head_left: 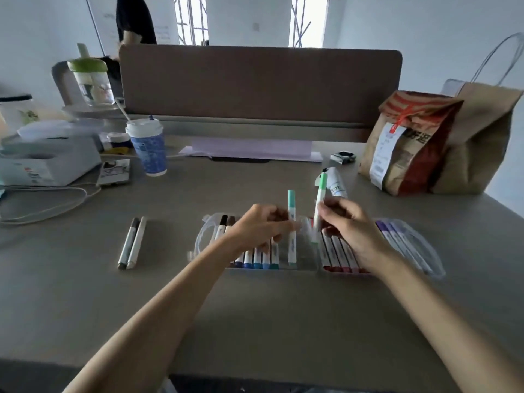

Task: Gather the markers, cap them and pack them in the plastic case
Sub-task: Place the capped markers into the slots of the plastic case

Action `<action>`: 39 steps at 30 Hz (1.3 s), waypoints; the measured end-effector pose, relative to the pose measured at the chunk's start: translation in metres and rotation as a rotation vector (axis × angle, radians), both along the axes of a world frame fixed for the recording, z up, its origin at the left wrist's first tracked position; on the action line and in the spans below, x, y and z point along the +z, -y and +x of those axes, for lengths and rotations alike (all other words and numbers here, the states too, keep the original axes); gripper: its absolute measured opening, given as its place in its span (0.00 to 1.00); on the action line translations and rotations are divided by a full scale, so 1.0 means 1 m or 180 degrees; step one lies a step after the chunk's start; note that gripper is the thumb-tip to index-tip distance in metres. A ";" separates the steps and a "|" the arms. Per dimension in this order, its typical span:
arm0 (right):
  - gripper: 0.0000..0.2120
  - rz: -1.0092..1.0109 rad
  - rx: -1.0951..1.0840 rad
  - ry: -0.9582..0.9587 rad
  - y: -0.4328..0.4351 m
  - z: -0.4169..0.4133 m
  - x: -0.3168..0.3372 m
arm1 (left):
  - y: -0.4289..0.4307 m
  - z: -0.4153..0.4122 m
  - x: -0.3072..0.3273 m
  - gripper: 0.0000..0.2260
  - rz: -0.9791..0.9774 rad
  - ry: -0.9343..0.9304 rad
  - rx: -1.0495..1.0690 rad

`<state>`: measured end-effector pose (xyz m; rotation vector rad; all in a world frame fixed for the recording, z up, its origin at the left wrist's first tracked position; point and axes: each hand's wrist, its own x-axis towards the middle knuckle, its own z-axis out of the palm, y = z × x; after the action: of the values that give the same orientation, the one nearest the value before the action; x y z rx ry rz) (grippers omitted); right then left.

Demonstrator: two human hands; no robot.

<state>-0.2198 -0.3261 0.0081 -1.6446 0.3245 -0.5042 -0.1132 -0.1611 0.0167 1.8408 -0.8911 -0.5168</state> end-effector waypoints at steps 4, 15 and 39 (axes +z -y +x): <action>0.05 -0.0016 0.0037 -0.0062 0.003 0.001 -0.002 | -0.001 0.006 -0.003 0.11 -0.0018 0.0171 0.0111; 0.08 0.0054 0.0182 0.0037 -0.002 -0.003 0.006 | -0.001 0.014 -0.016 0.18 0.0244 0.0607 0.0323; 0.06 0.0141 0.0182 0.0006 -0.002 -0.008 0.011 | -0.010 0.017 -0.031 0.19 0.0876 0.2919 0.0197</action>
<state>-0.2276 -0.3241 0.0193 -1.6057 0.2846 -0.4526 -0.0961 -0.1514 -0.0147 2.3818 -1.3914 0.3155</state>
